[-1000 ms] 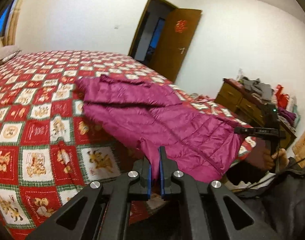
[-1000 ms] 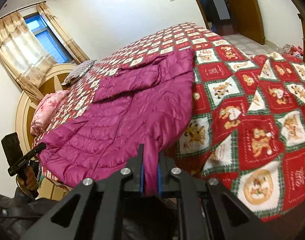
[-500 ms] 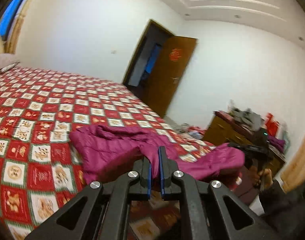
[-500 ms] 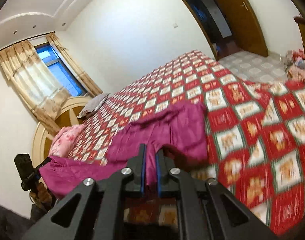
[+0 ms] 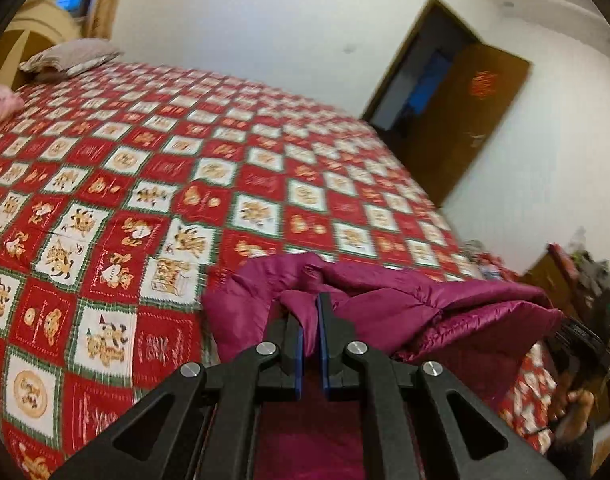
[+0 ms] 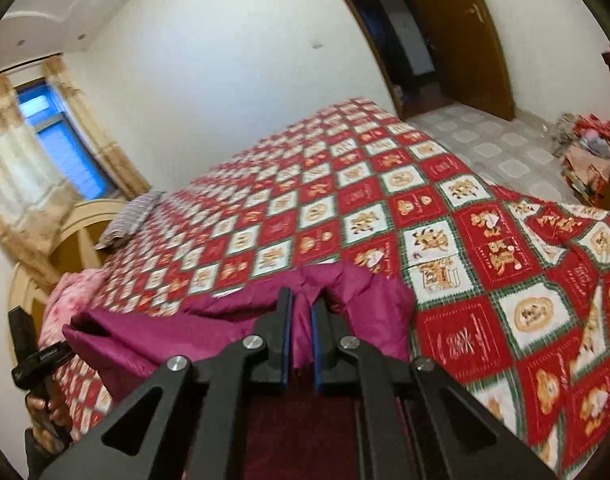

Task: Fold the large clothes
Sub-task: 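Lift and fold the jacket edge over with both tools toward the other half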

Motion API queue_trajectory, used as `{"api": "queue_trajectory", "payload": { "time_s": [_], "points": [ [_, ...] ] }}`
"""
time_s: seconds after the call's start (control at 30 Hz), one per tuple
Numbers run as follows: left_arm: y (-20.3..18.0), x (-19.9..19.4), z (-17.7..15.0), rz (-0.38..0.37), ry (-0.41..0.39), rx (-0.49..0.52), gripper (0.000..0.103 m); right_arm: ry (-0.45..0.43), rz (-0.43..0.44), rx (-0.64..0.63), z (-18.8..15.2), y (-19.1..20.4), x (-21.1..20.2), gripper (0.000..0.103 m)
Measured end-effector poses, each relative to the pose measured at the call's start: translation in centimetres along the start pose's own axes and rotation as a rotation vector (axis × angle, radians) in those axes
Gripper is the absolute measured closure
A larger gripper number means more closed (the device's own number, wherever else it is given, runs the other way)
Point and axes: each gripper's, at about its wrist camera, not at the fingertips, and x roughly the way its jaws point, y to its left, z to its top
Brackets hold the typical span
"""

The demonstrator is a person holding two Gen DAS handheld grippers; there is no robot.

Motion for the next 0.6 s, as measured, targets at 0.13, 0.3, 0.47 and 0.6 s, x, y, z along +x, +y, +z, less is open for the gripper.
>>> {"api": "queue_trajectory", "payload": {
  "time_s": [0.13, 0.3, 0.47, 0.6],
  "points": [
    [0.7, 4.1, 1.3, 0.095, 0.030, -0.012, 0.098, 0.011, -0.063, 0.016, 0.8, -0.5, 4.4, 0.092],
    [2.0, 9.6, 1.9, 0.189, 0.073, -0.036, 0.098, 0.028, -0.165, 0.011, 0.7, -1.3, 9.9, 0.092],
    [2.5, 14.2, 1.2, 0.277, 0.118, -0.032, 0.098, 0.048, -0.314, -0.066, -0.4, -1.5, 14.3, 0.092],
    [2.3, 16.6, 0.2, 0.324, 0.129, 0.012, 0.097, 0.058, -0.364, -0.090, -1.2, -2.0, 16.1, 0.092]
  ]
}}
